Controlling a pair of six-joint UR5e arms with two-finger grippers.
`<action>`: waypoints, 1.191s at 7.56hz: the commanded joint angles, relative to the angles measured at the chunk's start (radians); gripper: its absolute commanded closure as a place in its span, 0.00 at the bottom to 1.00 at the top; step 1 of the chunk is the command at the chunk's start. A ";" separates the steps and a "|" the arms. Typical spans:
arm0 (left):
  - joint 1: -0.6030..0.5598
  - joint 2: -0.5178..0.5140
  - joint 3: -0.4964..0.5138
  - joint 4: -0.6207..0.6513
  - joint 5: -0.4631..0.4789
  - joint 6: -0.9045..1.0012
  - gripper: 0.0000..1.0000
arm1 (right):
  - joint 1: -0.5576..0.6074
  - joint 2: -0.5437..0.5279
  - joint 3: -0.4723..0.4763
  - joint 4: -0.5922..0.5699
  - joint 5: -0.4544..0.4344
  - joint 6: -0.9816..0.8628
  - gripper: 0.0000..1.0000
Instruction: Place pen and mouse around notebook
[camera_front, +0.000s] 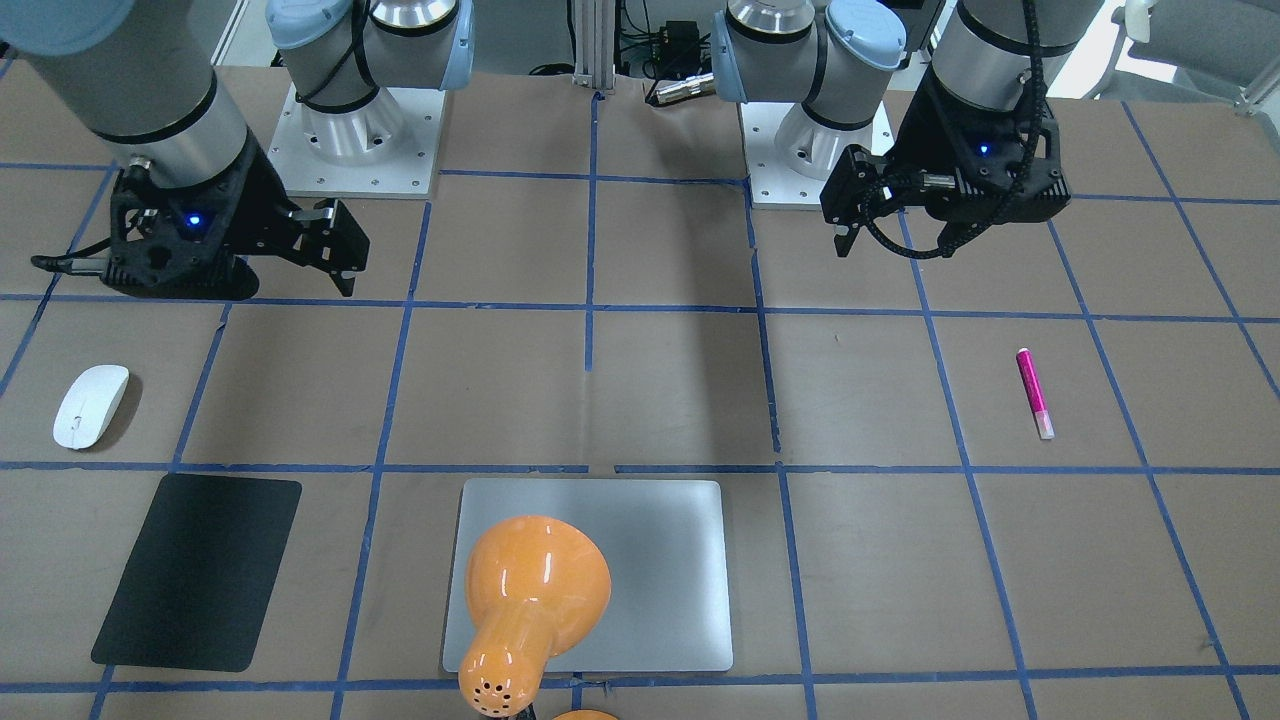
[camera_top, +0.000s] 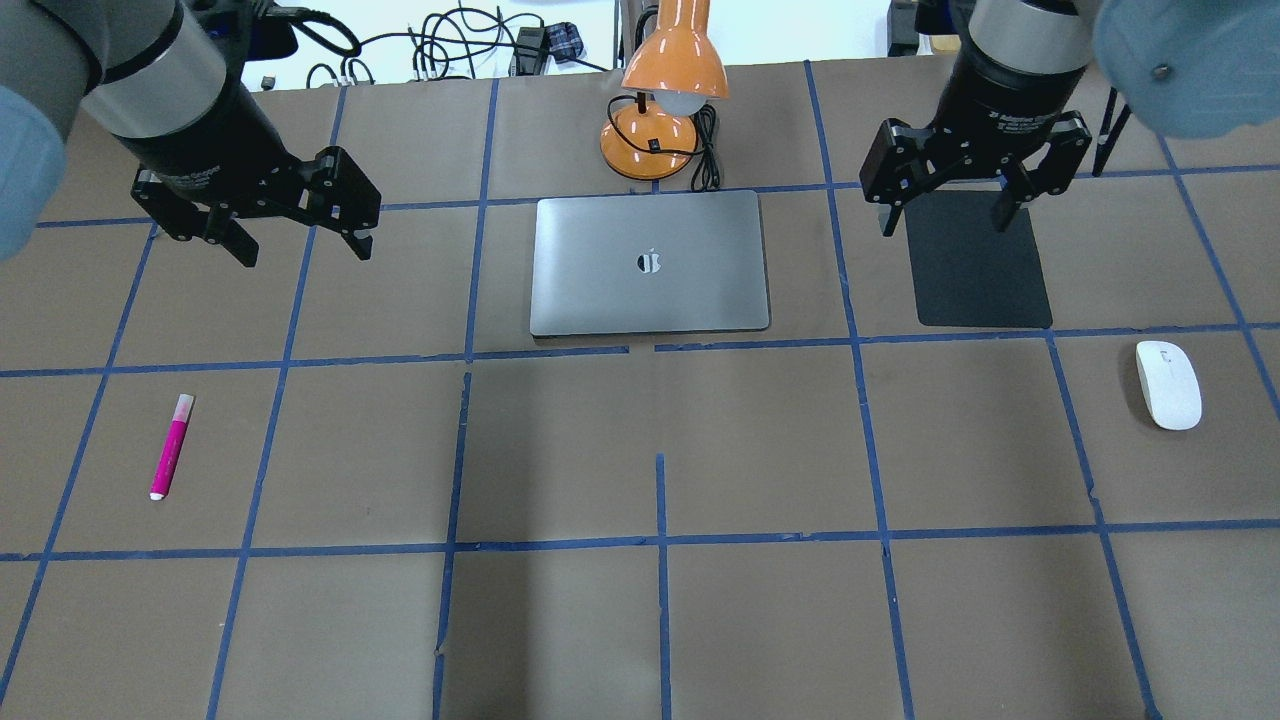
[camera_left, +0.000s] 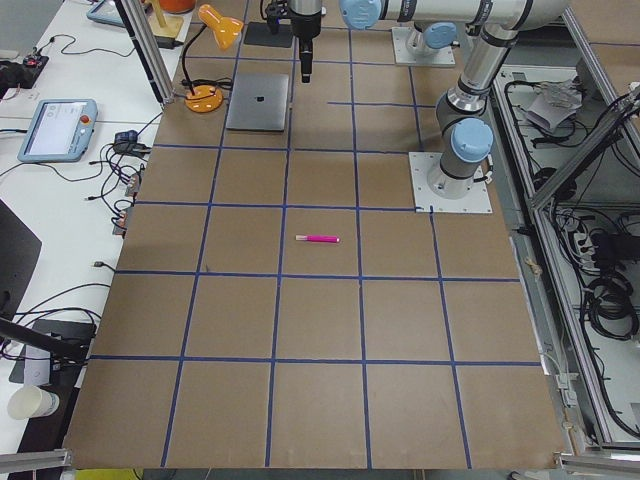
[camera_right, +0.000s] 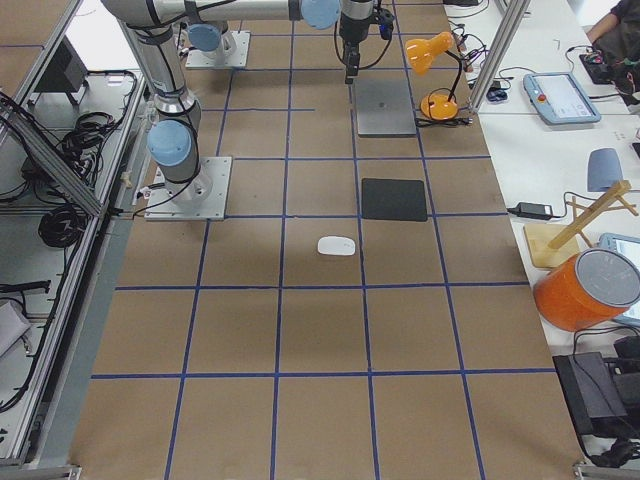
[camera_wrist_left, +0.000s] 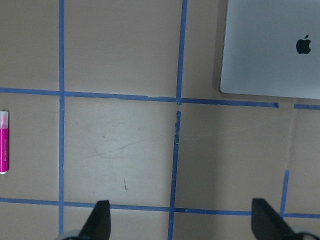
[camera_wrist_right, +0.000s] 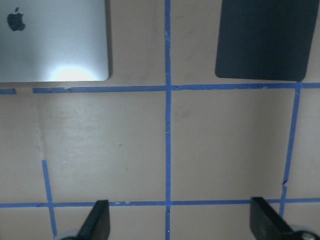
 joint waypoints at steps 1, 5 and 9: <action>0.132 0.006 -0.046 0.009 0.000 0.081 0.00 | -0.217 0.009 0.109 -0.055 0.005 -0.208 0.00; 0.545 -0.063 -0.275 0.221 0.000 0.444 0.00 | -0.417 0.109 0.263 -0.294 -0.164 -0.409 0.00; 0.624 -0.227 -0.497 0.673 -0.001 0.744 0.00 | -0.543 0.304 0.271 -0.488 -0.095 -0.602 0.00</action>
